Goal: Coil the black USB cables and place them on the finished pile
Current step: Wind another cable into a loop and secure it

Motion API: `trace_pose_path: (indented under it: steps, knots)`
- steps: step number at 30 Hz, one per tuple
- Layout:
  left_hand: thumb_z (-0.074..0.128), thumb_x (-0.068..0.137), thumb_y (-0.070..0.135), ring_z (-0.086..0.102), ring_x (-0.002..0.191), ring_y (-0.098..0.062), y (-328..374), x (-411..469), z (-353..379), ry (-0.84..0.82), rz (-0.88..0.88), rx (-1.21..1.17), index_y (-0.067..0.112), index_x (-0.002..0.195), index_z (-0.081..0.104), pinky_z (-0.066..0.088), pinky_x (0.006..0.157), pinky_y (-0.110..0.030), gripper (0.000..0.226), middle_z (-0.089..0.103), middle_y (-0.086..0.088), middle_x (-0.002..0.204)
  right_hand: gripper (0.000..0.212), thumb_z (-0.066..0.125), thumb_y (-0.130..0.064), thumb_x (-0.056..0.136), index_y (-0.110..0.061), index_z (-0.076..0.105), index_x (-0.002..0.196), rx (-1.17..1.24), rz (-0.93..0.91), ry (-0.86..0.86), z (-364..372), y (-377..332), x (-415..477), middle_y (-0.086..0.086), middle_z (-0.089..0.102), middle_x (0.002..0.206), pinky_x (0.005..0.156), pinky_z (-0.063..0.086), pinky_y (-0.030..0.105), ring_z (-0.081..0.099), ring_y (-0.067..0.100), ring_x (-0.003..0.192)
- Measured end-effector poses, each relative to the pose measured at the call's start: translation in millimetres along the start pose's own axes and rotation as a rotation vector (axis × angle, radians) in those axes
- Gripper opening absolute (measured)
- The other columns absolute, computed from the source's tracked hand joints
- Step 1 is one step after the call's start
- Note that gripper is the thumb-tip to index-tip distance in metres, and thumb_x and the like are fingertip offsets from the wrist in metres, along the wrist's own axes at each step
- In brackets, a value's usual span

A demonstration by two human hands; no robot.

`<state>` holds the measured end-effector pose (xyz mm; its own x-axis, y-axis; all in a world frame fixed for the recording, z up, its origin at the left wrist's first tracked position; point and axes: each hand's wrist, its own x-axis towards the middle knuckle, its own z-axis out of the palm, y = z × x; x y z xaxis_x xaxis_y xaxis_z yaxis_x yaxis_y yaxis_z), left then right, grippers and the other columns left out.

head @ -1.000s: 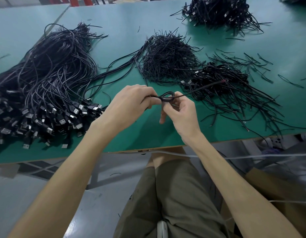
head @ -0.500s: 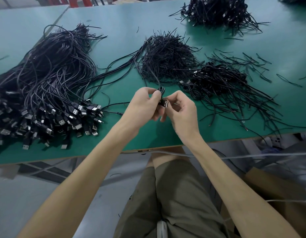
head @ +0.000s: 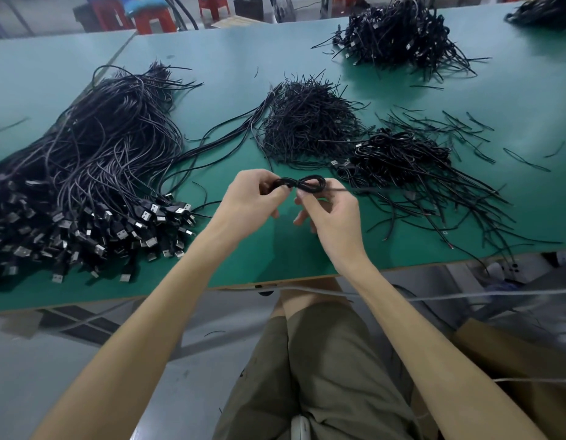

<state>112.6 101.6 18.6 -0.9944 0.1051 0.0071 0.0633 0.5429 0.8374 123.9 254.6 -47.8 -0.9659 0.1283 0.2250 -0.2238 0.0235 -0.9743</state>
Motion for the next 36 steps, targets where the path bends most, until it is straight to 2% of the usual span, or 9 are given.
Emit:
trace_pose_path:
  steps: [4, 8, 12, 16, 21, 24, 28, 31, 36]
  knots:
    - [0.062, 0.100, 0.026, 0.057, 0.060, -0.018, -5, 3, -2, 0.055, 0.008, -0.001, 0.019, 0.094, 0.070, 0.056, 0.062, -0.047, 0.012, 0.068, -0.002, 0.063, 0.018, 0.070, -0.033, 0.093, -0.018, 0.065, 0.103, 0.019, 0.011, 0.007, -1, -3, -2, -0.001, 0.072, 0.093, 0.053, 0.043, 0.028, 0.071, 0.024, 0.061]
    - [0.064, 0.098, 0.026, 0.056, 0.059, -0.017, -11, 5, -5, 0.049, 0.028, 0.008, 0.021, 0.093, 0.070, 0.053, 0.061, -0.040, 0.008, 0.068, -0.002, 0.064, 0.014, 0.068, -0.027, 0.097, -0.015, 0.064, 0.104, 0.069, 0.055, 0.019, 1, -7, 0, 0.005, 0.072, 0.094, 0.045, 0.042, 0.027, 0.069, 0.022, 0.059]
    - [0.068, 0.097, 0.029, 0.056, 0.059, -0.016, -17, 8, -6, 0.017, 0.043, -0.003, 0.019, 0.096, 0.070, 0.050, 0.063, -0.035, 0.010, 0.069, 0.001, 0.064, 0.010, 0.064, -0.017, 0.099, -0.007, 0.065, 0.101, 0.161, 0.134, 0.013, -3, -9, 1, 0.006, 0.074, 0.081, 0.044, 0.040, 0.024, 0.065, 0.018, 0.055]
    - [0.075, 0.091, 0.034, 0.068, 0.067, -0.011, -24, 13, -14, 0.021, 0.041, 0.020, 0.020, 0.108, 0.064, 0.047, 0.062, -0.026, 0.025, 0.070, 0.005, 0.088, 0.012, 0.066, -0.014, 0.098, -0.003, 0.063, 0.096, 0.374, 0.288, 0.085, -10, -23, 10, 0.010, 0.075, 0.082, 0.048, 0.044, 0.023, 0.066, 0.015, 0.059]
    - [0.070, 0.096, 0.023, 0.062, 0.094, -0.020, -42, 21, -45, 0.092, 0.031, 0.446, 0.017, 0.116, 0.065, 0.050, 0.083, -0.036, 0.021, 0.066, 0.002, 0.104, 0.009, 0.065, -0.009, 0.097, 0.000, 0.066, 0.097, 0.863, 0.408, 0.248, -39, -54, 45, 0.012, 0.073, 0.085, 0.050, 0.047, 0.015, 0.065, 0.009, 0.062]
    - [0.068, 0.096, 0.024, 0.062, 0.102, -0.026, -52, 22, -64, 0.154, -0.011, 0.697, 0.014, 0.117, 0.067, 0.048, 0.096, -0.044, 0.022, 0.066, -0.004, 0.111, 0.028, 0.066, -0.008, 0.093, 0.001, 0.060, 0.120, 1.128, 0.352, 0.301, -55, -64, 58, 0.019, 0.073, 0.104, 0.063, 0.056, 0.019, 0.073, 0.015, 0.077]
    - [0.073, 0.093, 0.036, 0.059, 0.108, -0.030, -61, 25, -76, 0.041, -0.130, 0.878, 0.018, 0.106, 0.067, 0.037, 0.096, -0.044, 0.023, 0.067, -0.004, 0.109, 0.021, 0.062, -0.002, 0.096, 0.002, 0.062, 0.116, 0.970, 0.355, 0.253, -59, -56, 50, 0.016, 0.074, 0.113, 0.072, 0.056, 0.021, 0.074, 0.019, 0.094]
    - [0.074, 0.093, 0.031, 0.057, 0.102, -0.027, -66, 27, -76, 0.058, -0.126, 0.801, 0.019, 0.095, 0.063, 0.037, 0.094, -0.044, 0.017, 0.066, -0.002, 0.102, 0.017, 0.062, -0.004, 0.097, 0.000, 0.064, 0.114, 0.892, 0.380, 0.211, -57, -45, 44, 0.012, 0.074, 0.113, 0.069, 0.054, 0.020, 0.073, 0.016, 0.090]
    - [0.068, 0.098, 0.021, 0.048, 0.089, -0.022, -74, 24, -70, 0.061, -0.070, 0.812, 0.018, 0.090, 0.057, 0.034, 0.088, -0.041, 0.014, 0.062, -0.001, 0.096, 0.032, 0.061, -0.007, 0.099, 0.003, 0.059, 0.130, 0.736, 0.413, 0.130, -46, -25, 31, 0.008, 0.075, 0.098, 0.064, 0.053, 0.022, 0.068, 0.013, 0.074]
